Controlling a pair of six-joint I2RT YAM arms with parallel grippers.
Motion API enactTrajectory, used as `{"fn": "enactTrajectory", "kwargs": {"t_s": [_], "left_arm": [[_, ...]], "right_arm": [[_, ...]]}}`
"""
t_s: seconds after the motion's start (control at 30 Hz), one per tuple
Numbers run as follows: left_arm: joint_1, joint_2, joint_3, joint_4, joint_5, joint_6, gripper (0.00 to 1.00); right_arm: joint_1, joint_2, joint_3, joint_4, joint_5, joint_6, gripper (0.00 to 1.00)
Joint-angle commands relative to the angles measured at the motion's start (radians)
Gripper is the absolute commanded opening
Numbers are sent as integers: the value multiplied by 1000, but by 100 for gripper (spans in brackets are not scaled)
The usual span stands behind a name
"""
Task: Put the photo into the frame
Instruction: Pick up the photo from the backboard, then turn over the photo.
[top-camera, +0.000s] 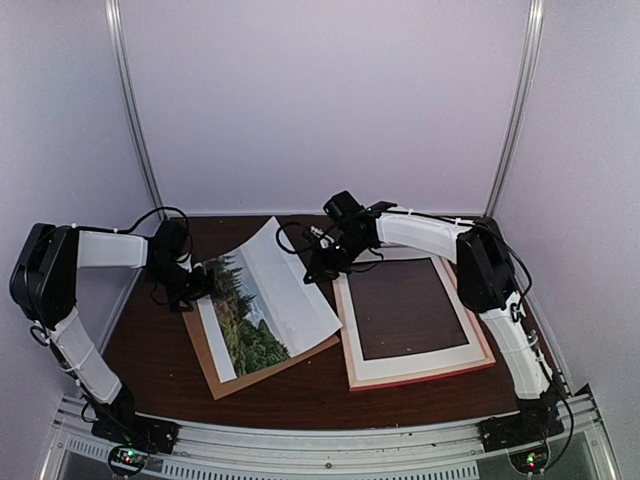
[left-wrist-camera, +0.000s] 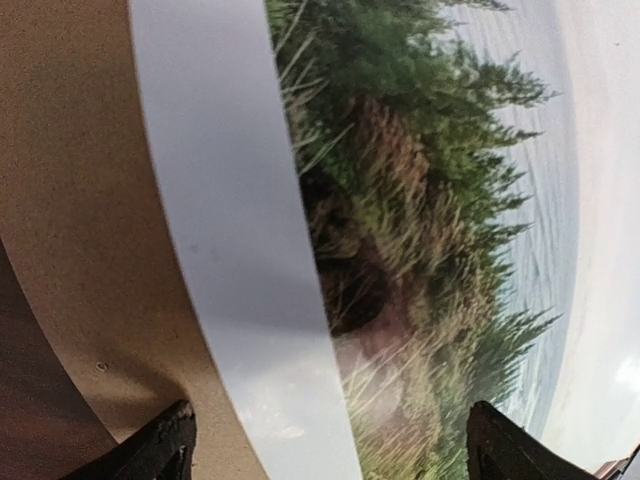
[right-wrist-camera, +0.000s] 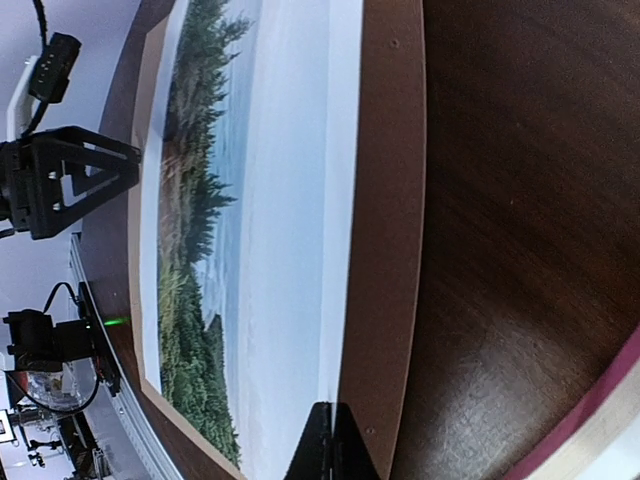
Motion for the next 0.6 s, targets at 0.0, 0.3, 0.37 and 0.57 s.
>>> {"fn": "enactTrajectory", "kwargs": {"t_s": [0.0,0.3,0.37,0.57], "left_arm": [[-5,-12,17,44,-47,21,95],[-6,-87,82,29,-15,6,95],[-7,-92,102,34,3,-1,95],[-31,-94,167,68,59,-17,95]], "right_arm": [[-28,-120,30,-43,56,-45,0],[-78,-271,104,-267,216,-193,0],[-95,-326,105,-317,253,-225,0],[-125,-488,174,-526,487,-339,0]]}}
